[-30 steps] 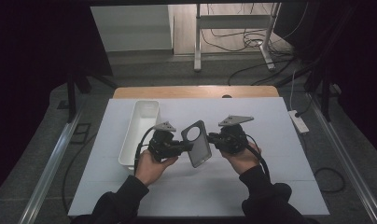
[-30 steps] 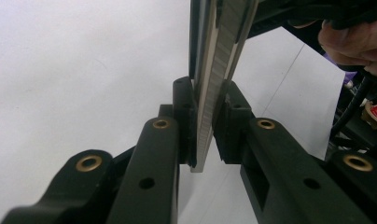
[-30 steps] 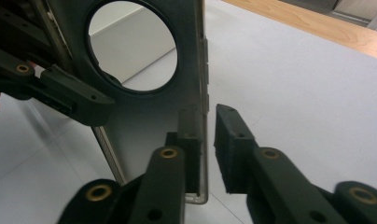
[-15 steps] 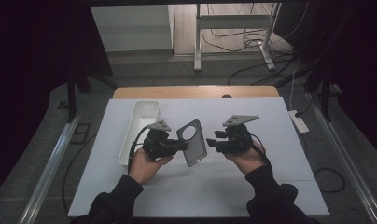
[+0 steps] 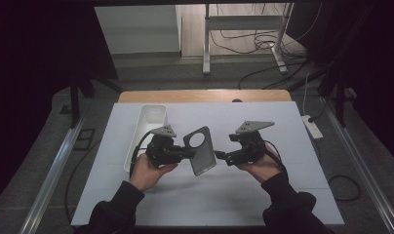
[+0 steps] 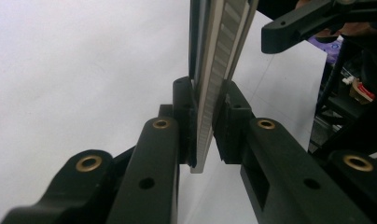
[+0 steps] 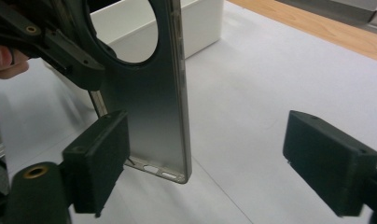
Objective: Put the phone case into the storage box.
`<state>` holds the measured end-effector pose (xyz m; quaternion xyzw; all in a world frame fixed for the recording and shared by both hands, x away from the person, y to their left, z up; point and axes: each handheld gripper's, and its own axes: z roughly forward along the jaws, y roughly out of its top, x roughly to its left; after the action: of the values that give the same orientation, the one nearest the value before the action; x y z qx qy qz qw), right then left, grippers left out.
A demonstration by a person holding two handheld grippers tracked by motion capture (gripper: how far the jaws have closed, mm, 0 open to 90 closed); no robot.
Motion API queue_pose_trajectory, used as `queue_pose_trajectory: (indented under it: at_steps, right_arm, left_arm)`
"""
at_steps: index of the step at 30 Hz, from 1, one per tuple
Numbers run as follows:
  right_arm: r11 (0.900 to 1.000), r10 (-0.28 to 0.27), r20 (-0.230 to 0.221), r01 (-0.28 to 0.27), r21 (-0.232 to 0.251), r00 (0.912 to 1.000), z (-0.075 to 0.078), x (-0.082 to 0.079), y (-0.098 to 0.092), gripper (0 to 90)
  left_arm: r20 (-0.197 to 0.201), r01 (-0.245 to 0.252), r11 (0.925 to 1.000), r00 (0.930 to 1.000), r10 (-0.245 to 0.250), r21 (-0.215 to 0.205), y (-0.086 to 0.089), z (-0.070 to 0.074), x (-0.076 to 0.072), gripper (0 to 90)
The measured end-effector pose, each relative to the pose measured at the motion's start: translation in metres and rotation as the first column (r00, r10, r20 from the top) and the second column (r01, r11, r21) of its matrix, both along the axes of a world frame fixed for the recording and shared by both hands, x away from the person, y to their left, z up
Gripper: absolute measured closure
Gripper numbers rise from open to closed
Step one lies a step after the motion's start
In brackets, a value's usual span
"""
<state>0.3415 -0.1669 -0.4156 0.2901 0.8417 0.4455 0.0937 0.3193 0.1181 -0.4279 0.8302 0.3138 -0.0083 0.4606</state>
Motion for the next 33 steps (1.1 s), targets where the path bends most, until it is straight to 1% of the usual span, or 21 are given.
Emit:
queue_pose_trajectory:
  at_steps: [3, 5, 9, 12, 13, 14, 15, 17, 19, 20, 24, 25, 28, 29, 30, 31, 32, 33]
  right_arm:
    - [1.000, 0.011, -0.008, -0.011, 0.002, 0.9999, -0.001, -0.001, 0.002, 12.2]
    - [1.000, 0.021, -0.009, -0.021, 0.007, 0.9997, -0.001, -0.001, 0.003, 12.5]
    - [1.000, 0.030, -0.008, -0.030, 0.002, 0.9995, -0.002, -0.002, 0.006, 14.5]
    - [0.998, 0.061, -0.004, -0.061, 0.001, 0.9981, -0.005, -0.003, 0.009, 20.8]
    - [0.998, 0.064, -0.001, -0.064, -0.003, 0.9979, -0.005, -0.003, 0.011, 21.7]
    - [0.998, 0.070, 0.000, -0.070, -0.005, 0.9976, -0.006, -0.003, 0.012, 24.2]
    - [0.997, 0.082, 0.000, -0.082, -0.007, 0.9967, -0.006, -0.003, 0.013, 26.8]
    - [0.994, 0.104, 0.000, -0.104, -0.012, 0.9945, -0.008, -0.003, 0.015, 29.5]
    - [0.992, 0.122, 0.000, -0.122, -0.019, 0.9925, -0.009, -0.003, 0.017, 34.7]
    - [0.992, 0.122, 0.000, -0.122, -0.019, 0.9925, -0.009, -0.003, 0.017, 34.7]
    - [0.987, 0.160, -0.015, -0.161, -0.016, 0.9870, -0.010, -0.004, 0.019, 50.2]
    - [0.986, 0.168, -0.018, -0.168, -0.015, 0.9856, -0.009, -0.005, 0.019, 56.0]
    - [0.984, 0.174, -0.010, -0.174, -0.028, 0.9848, -0.008, -0.007, 0.019, 66.0]
    - [0.984, 0.177, -0.018, -0.177, -0.021, 0.9841, -0.008, -0.007, 0.018, 69.8]
    - [0.983, 0.184, -0.027, -0.184, -0.015, 0.9826, -0.007, -0.006, 0.017, 72.3]
    - [0.983, 0.184, -0.027, -0.184, -0.015, 0.9826, -0.007, -0.006, 0.017, 72.3]
    - [0.981, 0.192, -0.030, -0.192, -0.010, 0.9810, -0.007, -0.007, 0.016, 75.0]
    - [0.977, 0.212, -0.028, -0.212, -0.012, 0.9769, -0.006, -0.009, 0.016, 80.6]
  left_arm:
    - [0.002, 0.012, 0.9999, 0.9999, -0.012, -0.004, -0.001, 0.001, -0.001, 79.6]
    - [0.003, 0.022, 0.9997, 0.9998, -0.022, -0.007, -0.002, 0.002, -0.001, 79.6]
    - [0.004, 0.037, 0.9992, 0.9993, -0.037, -0.012, -0.004, 0.003, -0.002, 79.6]
    - [0.008, 0.054, 0.9985, 0.9985, -0.054, -0.009, -0.006, 0.004, -0.004, 79.6]
    - [0.010, 0.068, 0.9976, 0.9977, -0.068, -0.012, -0.008, 0.004, -0.004, 79.6]
    - [0.010, 0.068, 0.9976, 0.9977, -0.068, -0.012, -0.008, 0.004, -0.004, 79.6]
    - [0.014, 0.081, 0.9966, 0.9966, -0.081, -0.014, -0.010, 0.004, -0.005, 79.6]
    - [0.016, 0.088, 0.9961, 0.9960, -0.087, -0.012, -0.010, 0.005, -0.006, 79.5]
    - [0.020, 0.098, 0.9951, 0.9950, -0.098, -0.011, -0.012, 0.005, -0.006, 79.6]
    - [0.021, 0.103, 0.9947, 0.9945, -0.102, -0.011, -0.012, 0.005, -0.006, 79.6]
    - [0.021, 0.106, 0.9944, 0.9942, -0.105, -0.006, -0.013, 0.005, -0.006, 79.6]
    - [0.021, 0.101, 0.9949, 0.9947, -0.101, -0.003, -0.013, 0.004, -0.006, 79.5]
    - [0.022, 0.087, 0.9962, 0.9959, -0.087, 0.003, -0.012, 0.003, -0.005, 79.5]
    - [0.021, 0.066, 0.9978, 0.9976, -0.066, 0.002, -0.010, 0.002, -0.004, 79.5]
    - [0.021, 0.058, 0.9983, 0.9981, -0.057, 0.000, -0.008, 0.001, -0.003, 79.6]
    - [0.021, 0.058, 0.9983, 0.9981, -0.057, 0.000, -0.008, 0.001, -0.003, 79.5]
    - [0.024, 0.045, 0.9990, 0.9987, -0.045, 0.001, -0.007, 0.001, -0.002, 79.5]
    - [0.024, 0.035, 0.9994, 0.9991, -0.035, 0.000, -0.006, -0.001, -0.001, 76.0]
